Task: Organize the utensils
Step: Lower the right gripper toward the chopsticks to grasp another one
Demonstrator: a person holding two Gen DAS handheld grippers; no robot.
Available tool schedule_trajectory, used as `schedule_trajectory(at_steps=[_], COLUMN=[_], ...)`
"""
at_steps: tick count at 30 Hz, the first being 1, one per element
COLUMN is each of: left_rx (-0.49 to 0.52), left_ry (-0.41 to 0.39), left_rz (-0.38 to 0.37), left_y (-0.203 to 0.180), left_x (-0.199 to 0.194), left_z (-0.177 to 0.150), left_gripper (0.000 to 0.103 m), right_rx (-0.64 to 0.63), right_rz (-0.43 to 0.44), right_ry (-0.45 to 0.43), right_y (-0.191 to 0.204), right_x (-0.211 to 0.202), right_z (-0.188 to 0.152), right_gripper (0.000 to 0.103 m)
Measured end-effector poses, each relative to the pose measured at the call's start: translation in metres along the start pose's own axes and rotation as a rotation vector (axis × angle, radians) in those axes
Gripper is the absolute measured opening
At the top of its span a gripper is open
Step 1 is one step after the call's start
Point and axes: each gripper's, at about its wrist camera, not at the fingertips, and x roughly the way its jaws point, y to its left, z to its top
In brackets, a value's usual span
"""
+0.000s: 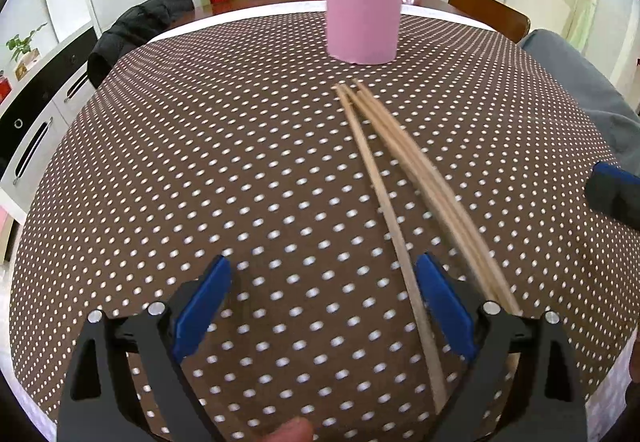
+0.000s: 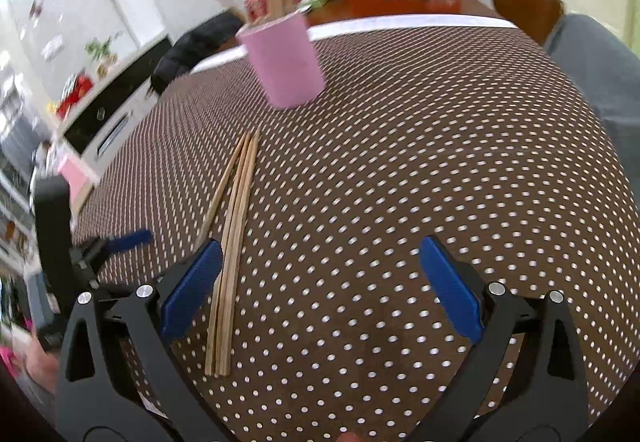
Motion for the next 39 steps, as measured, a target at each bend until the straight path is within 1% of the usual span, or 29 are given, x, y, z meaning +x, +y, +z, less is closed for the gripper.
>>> schedule_trajectory(at_steps=[2, 4, 12, 18, 20, 21, 26, 29, 31, 33, 36, 39], left_rx=[-0.003, -0.009, -0.009, -0.01, -0.011, -0.012, -0.011, -0.006, 0.007, 0.016, 0.035, 0.05], left_ry=[0.001, -0.005, -0.029, -0.034, -0.034, -0.034, -0.033, -0.026, -0.016, -0.005, 0.013, 0.024], left_rz=[0.002, 0.003, -0.001, -0.002, -0.002, -0.003, -0.004, -0.004, -0.006, 0.006, 0.004, -0.012], left_y=[0.007, 0.011, 0.014, 0.013, 0.013, 0.014, 0.015, 0.015, 0.018, 0.021, 0.024, 0.025], left_x=[-0.001, -0.002, -0.004, -0.006, -0.006, -0.006, -0.006, -0.004, -0.001, 0.003, 0.013, 0.023], left_z=[-0.003, -0.007, -0.013, -0.016, -0.016, -0.016, -0.015, -0.012, -0.005, 0.004, 0.02, 0.033], left_gripper=[0.093, 0.093, 0.093, 0.093, 0.093, 0.093, 0.093, 0.093, 0.093, 0.093, 0.093, 0.093], right_rx=[-0.055, -0.106, -0.199, -0.234, -0.248, -0.251, -0.262, -0.266, -0.278, -0.29, -0.298, -0.305], right_rz=[-0.006, -0.031, -0.089, -0.092, -0.113, -0.109, -0.132, -0.14, -0.136, -0.124, -0.11, -0.093], right_ry=[0.043, 0.073, 0.148, 0.148, 0.152, 0.153, 0.15, 0.151, 0.154, 0.158, 0.164, 0.164], right_y=[0.012, 0.022, 0.039, 0.047, 0.049, 0.05, 0.047, 0.047, 0.048, 0.051, 0.053, 0.052], right_x=[0.012, 0.022, 0.051, 0.059, 0.063, 0.067, 0.067, 0.072, 0.077, 0.081, 0.088, 0.091], right_z=[-0.002, -0.004, -0.006, -0.002, 0.0, 0.004, 0.005, 0.011, 0.018, 0.023, 0.031, 0.034], right_gripper=[0.097, 0.097, 0.097, 0.097, 0.097, 0.097, 0.097, 0.097, 0.095, 0.088, 0.08, 0.079])
